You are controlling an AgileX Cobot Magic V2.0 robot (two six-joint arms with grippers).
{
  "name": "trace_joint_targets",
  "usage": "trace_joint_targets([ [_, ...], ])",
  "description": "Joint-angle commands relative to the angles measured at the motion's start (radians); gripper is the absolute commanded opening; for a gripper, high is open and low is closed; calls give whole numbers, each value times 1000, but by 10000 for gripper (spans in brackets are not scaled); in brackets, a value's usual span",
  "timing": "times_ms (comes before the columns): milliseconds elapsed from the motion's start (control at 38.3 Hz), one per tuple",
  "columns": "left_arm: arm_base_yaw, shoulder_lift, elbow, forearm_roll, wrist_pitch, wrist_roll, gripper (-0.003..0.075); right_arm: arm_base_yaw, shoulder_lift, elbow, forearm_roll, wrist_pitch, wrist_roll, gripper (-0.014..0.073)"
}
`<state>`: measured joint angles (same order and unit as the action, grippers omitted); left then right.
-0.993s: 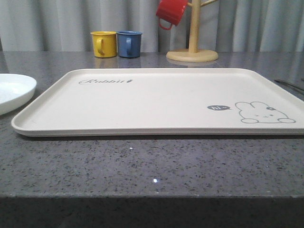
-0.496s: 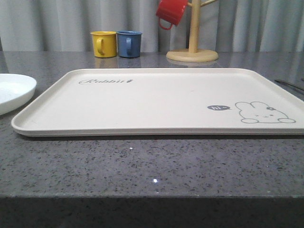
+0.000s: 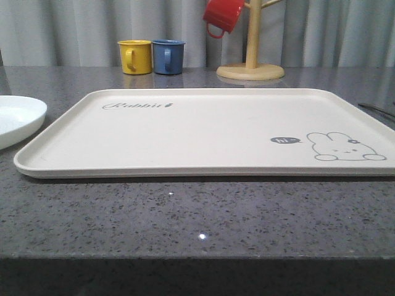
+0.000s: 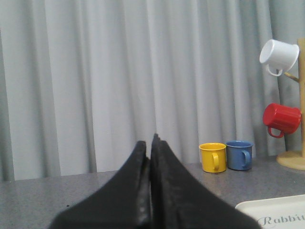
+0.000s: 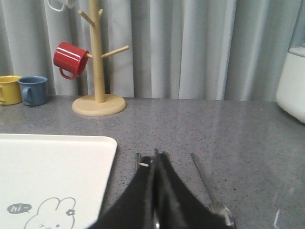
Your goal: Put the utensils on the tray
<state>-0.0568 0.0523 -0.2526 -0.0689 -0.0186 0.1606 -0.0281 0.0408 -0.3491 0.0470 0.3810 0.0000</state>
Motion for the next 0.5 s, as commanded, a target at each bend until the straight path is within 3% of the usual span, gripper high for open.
trace_joint_targets([
  [0,-6,126,-152,4,79,-6,-18,1,131,-174,4,74,-11,-61],
  [131,-6,313,-255,4,183,-6,-18,4,299,-299,-1,118,-11,-61],
  [314,-6,361,-270,4,187,-6,-17,4,346,-307,-1,97,-11,-40],
  [392,-6,360,-270,4,196,-6,15,4,346,-307,-1,97,-11,33],
  [470,-6,360,-270,4,198,-6,125,4,346,-307,-1,97,-11,177],
])
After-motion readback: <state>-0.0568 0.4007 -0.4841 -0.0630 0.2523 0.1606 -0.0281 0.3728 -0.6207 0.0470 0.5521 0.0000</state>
